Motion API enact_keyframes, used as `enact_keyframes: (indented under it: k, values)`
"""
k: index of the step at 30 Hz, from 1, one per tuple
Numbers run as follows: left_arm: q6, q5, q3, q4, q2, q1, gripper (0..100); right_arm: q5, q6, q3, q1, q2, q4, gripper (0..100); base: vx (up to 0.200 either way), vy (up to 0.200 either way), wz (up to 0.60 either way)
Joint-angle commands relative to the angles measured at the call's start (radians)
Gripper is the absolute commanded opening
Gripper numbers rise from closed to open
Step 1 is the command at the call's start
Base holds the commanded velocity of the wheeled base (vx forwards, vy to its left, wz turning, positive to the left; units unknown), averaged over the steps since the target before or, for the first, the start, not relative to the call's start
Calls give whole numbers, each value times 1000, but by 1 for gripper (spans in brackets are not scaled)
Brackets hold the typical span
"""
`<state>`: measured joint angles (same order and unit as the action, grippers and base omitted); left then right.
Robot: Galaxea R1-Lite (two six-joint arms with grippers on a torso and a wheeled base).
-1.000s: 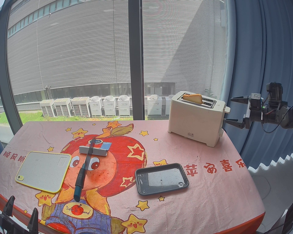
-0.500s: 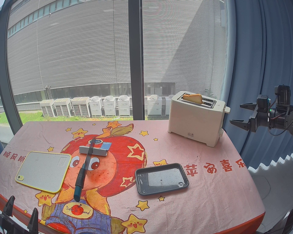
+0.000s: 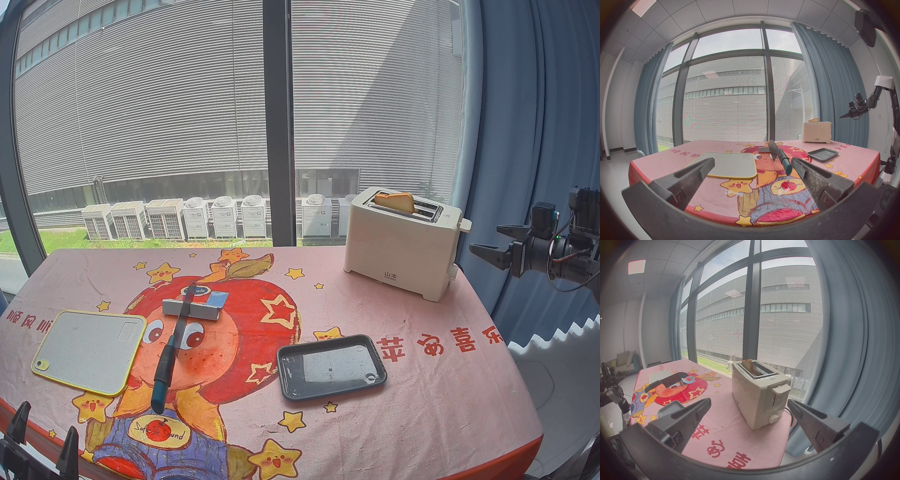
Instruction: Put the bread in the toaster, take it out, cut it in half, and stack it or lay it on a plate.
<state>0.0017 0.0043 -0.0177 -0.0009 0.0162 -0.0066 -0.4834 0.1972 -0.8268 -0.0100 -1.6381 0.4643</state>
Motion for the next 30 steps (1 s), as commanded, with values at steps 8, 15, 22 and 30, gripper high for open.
enact_keyframes:
  k: [8,15,22,30]
  values:
    - [0,0,18,-1,-16,0,100,25,-12,112,19,35,65,100,0,0,0]
    - [0,0,18,1,-16,0,100,20,-36,80,18,24,65,0,0,0,0]
    - [0,0,18,1,-16,0,100,-14,-42,58,5,-5,63,0,0,0,0]
    - [0,0,18,-1,-16,0,100,-15,-39,58,5,-57,67,0,0,0,0]
